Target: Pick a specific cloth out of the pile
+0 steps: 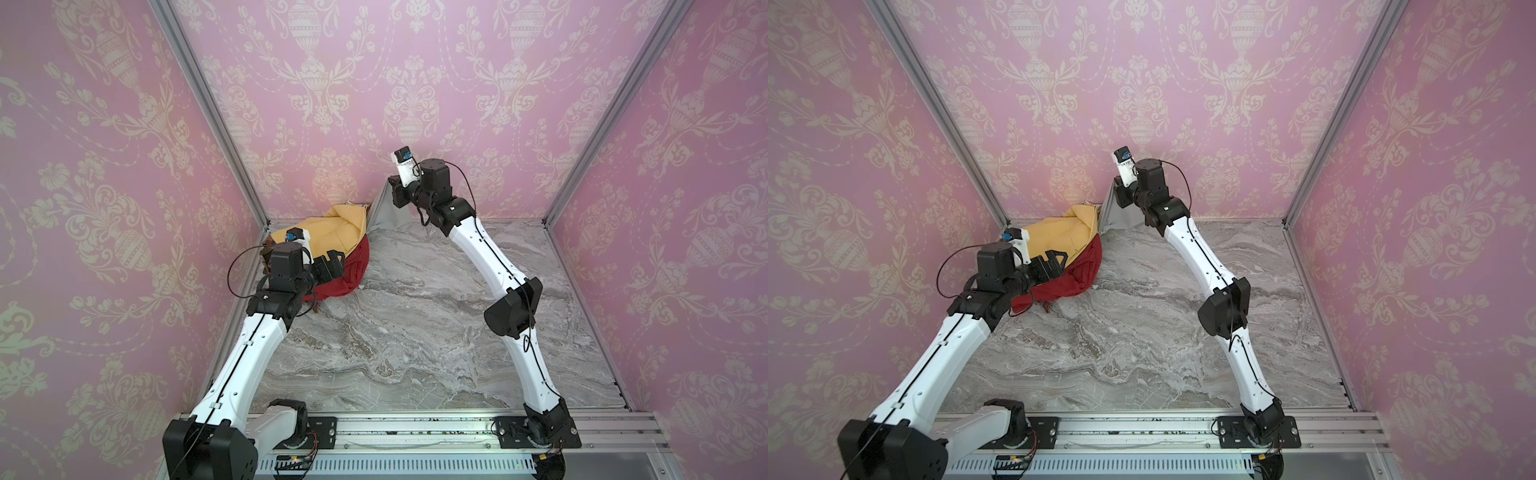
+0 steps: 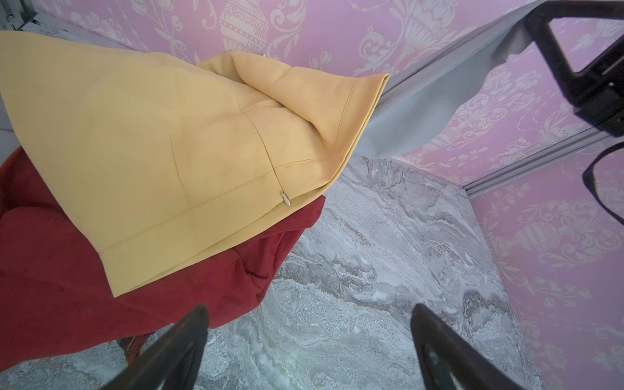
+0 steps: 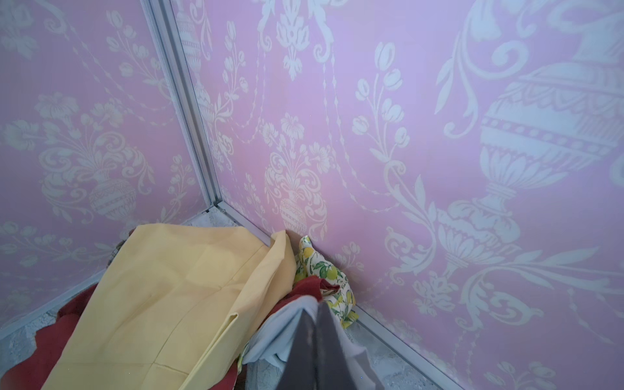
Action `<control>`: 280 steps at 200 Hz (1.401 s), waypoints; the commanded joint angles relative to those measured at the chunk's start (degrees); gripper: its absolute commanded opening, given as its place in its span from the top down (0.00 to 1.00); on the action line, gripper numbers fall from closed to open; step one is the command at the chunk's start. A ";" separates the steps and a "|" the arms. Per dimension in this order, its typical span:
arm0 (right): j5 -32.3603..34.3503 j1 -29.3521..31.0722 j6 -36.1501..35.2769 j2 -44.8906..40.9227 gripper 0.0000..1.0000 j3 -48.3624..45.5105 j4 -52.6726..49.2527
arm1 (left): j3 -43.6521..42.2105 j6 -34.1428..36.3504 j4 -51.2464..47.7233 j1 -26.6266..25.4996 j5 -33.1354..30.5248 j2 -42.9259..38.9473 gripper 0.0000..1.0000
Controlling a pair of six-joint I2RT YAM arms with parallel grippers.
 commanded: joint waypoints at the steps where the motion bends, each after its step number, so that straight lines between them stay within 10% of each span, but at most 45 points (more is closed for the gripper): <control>1: 0.84 -2.10 5.84 -7.69 1.00 4.78 12.48 | 0.06 -2.28 2.62 -0.02 -1.18 0.60 0.05; 117: -1.84 -1.27 16.45 -31.09 1.00 -29.87 21.85 | -0.19 10.06 30.65 -4.43 3.79 13.06 0.06; 183: -2.85 0.76 18.93 -27.44 1.00 -23.56 16.25 | 4.30 12.82 48.72 -8.85 22.72 26.41 0.06; 237: -3.64 1.44 20.80 -24.56 1.00 -19.82 15.87 | 9.36 14.09 49.18 -13.03 19.07 34.81 0.05; 280: -1.59 1.55 19.79 -26.31 1.00 -24.29 15.05 | 19.34 9.01 51.51 -12.99 14.50 42.74 0.70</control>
